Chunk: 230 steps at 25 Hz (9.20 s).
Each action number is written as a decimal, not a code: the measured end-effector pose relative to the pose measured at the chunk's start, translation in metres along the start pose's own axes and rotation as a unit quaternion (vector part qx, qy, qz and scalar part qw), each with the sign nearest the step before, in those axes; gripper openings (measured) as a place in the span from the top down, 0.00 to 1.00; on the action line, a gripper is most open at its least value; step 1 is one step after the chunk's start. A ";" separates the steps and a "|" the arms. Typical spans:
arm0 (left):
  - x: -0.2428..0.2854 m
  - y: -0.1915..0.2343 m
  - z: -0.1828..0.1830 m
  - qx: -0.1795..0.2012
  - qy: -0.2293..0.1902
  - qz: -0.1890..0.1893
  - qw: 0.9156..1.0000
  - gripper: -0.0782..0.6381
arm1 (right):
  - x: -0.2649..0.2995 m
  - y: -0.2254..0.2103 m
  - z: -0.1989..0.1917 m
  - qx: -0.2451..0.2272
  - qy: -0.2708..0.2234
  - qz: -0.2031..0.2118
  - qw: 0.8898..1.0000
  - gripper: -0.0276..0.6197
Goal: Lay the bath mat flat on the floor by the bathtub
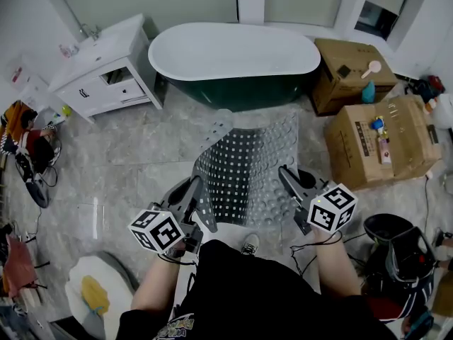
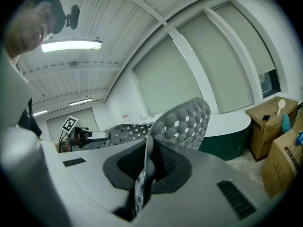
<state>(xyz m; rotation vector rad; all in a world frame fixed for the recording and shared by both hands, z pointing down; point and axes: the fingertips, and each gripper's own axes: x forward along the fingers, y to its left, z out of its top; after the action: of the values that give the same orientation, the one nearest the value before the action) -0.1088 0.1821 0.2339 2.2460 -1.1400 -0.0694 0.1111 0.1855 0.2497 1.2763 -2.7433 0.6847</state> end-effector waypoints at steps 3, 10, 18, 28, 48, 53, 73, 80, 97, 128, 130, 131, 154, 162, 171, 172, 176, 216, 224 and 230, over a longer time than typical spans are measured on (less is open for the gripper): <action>0.005 -0.002 -0.002 -0.004 0.003 -0.001 1.000 0.84 | -0.007 -0.006 0.000 0.004 -0.001 -0.007 1.000 0.91; 0.022 0.004 0.005 -0.013 -0.002 -0.007 1.000 0.84 | -0.003 -0.019 0.010 0.006 -0.001 -0.017 1.000 0.91; 0.052 0.026 0.020 -0.020 0.004 -0.017 1.000 0.84 | 0.023 -0.041 0.025 0.006 0.000 -0.031 1.000 0.91; 0.103 0.076 0.054 -0.034 -0.012 -0.031 0.999 0.84 | 0.084 -0.081 0.046 0.002 0.021 -0.049 0.999 0.91; 0.173 0.204 0.139 -0.035 -0.009 -0.017 0.999 0.84 | 0.263 -0.126 0.079 0.019 0.046 -0.043 0.998 0.91; 0.185 0.232 0.164 -0.034 -0.012 -0.013 0.999 0.84 | 0.298 -0.130 0.088 0.019 0.046 -0.045 0.998 0.91; 0.263 0.220 0.185 -0.017 -0.039 0.019 0.999 0.84 | 0.301 -0.219 0.127 -0.021 0.048 -0.034 0.998 0.91; 0.326 0.175 0.149 -0.001 -0.035 0.051 0.998 0.84 | 0.266 -0.298 0.125 -0.017 0.059 -0.012 0.998 0.91; 0.398 0.174 0.068 -0.023 -0.013 0.110 0.994 0.84 | 0.251 -0.402 0.069 0.001 0.102 0.015 0.995 0.91; 0.471 0.426 -0.134 0.029 0.061 0.149 0.987 0.84 | 0.386 -0.518 -0.202 0.008 0.153 -0.080 0.985 0.91; 0.477 0.446 -0.154 0.034 0.061 0.153 0.986 0.84 | 0.397 -0.530 -0.223 0.001 0.155 -0.079 0.985 0.91; 0.482 0.457 -0.164 0.037 0.060 0.156 0.985 0.84 | 0.402 -0.537 -0.233 -0.004 0.157 -0.078 0.985 0.91; 0.576 0.698 -0.374 0.077 0.066 0.168 0.981 0.84 | 0.514 -0.705 -0.494 -0.042 0.156 -0.083 0.983 0.91; 0.581 0.751 -0.403 0.081 0.073 0.190 0.976 0.84 | 0.510 -0.745 -0.541 -0.024 0.157 -0.120 0.980 0.91; 0.577 0.788 -0.426 0.084 0.089 0.231 0.965 0.84 | 0.516 -0.778 -0.566 -0.014 0.187 -0.143 0.972 0.91; 0.576 0.790 -0.429 0.088 0.094 0.235 0.964 0.84 | 0.516 -0.781 -0.569 -0.011 0.193 -0.147 0.970 0.91; 0.573 0.798 -0.434 0.103 0.111 0.253 0.955 0.84 | 0.516 -0.794 -0.582 -0.003 0.209 -0.158 0.965 0.91; 0.624 0.736 -0.439 0.201 0.137 0.193 0.950 0.87 | 0.523 -0.785 -0.566 -0.086 0.199 -0.196 0.956 0.93; 0.642 0.679 -0.414 0.254 0.104 0.124 0.954 0.87 | 0.549 -0.735 -0.528 -0.124 0.174 -0.134 0.968 0.93; 0.636 0.644 -0.375 0.261 0.091 0.085 0.957 0.87 | 0.552 -0.687 -0.479 -0.153 0.151 -0.103 0.971 0.93</action>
<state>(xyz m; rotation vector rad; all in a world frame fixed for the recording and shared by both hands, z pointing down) -0.0548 -0.3913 1.0261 2.5174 -1.3608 0.5594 0.1819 -0.4045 1.0581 1.2434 -2.3200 0.3804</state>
